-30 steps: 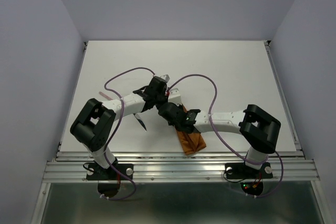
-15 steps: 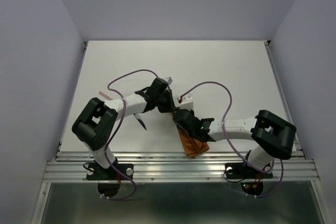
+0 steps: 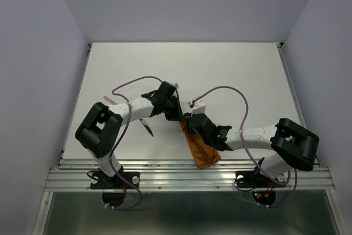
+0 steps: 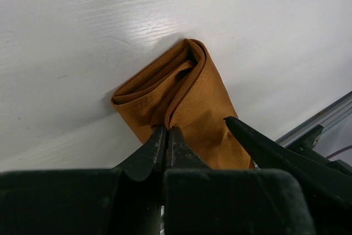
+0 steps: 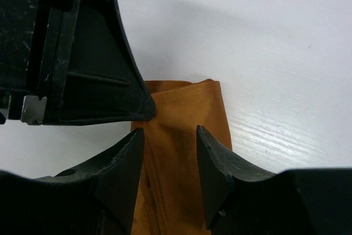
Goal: Fold the napkin into a case and place the utensils inside
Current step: Pick up the smaller rectangle-folded napkin from the center of the board.
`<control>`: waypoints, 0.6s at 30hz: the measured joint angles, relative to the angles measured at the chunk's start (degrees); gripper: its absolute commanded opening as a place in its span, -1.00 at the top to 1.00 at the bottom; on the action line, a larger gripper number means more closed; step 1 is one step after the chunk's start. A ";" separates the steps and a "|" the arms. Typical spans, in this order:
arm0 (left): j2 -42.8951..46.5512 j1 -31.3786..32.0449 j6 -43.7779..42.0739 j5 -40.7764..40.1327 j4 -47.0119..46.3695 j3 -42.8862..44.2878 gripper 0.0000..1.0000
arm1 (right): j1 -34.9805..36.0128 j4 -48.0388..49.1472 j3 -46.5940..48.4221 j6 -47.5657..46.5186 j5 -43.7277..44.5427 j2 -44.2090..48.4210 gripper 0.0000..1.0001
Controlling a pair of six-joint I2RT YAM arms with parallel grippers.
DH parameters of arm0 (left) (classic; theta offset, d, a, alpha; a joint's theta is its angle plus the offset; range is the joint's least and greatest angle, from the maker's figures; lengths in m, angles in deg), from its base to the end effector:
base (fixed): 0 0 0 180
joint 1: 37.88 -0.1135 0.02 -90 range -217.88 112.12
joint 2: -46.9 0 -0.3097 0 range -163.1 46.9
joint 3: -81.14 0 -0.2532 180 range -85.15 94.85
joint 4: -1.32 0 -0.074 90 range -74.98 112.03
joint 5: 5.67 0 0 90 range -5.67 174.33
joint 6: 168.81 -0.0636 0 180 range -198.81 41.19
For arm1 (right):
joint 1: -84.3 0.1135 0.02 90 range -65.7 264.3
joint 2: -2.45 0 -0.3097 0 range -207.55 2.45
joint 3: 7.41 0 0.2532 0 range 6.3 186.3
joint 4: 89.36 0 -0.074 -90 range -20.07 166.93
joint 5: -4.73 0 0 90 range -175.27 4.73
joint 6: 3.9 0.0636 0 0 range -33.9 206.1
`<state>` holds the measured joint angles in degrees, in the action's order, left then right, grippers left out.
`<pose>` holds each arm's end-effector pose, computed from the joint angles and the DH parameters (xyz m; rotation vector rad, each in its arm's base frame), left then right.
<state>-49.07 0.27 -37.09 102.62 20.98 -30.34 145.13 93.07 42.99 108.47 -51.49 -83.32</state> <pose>0.2774 -0.2432 0.2063 0.0832 2.5980 -0.9743 0.1820 0.2535 0.2068 -0.3510 2.0203 0.2709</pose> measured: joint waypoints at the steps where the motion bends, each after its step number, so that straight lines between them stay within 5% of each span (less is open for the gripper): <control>1: 0.00 0.00 0.24 0.07 0.17 0.35 1.00 | 0.00 0.11 0.00 -0.17 -0.31 -0.11 0.03; 18: -2.47 -0.02 1.22 1.38 0.85 1.49 1.00 | 0.00 1.99 2.86 -2.97 -4.85 -5.18 0.09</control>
<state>-51.54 0.25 -35.87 103.99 21.83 -28.86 145.13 95.06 45.85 105.50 -56.34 -88.50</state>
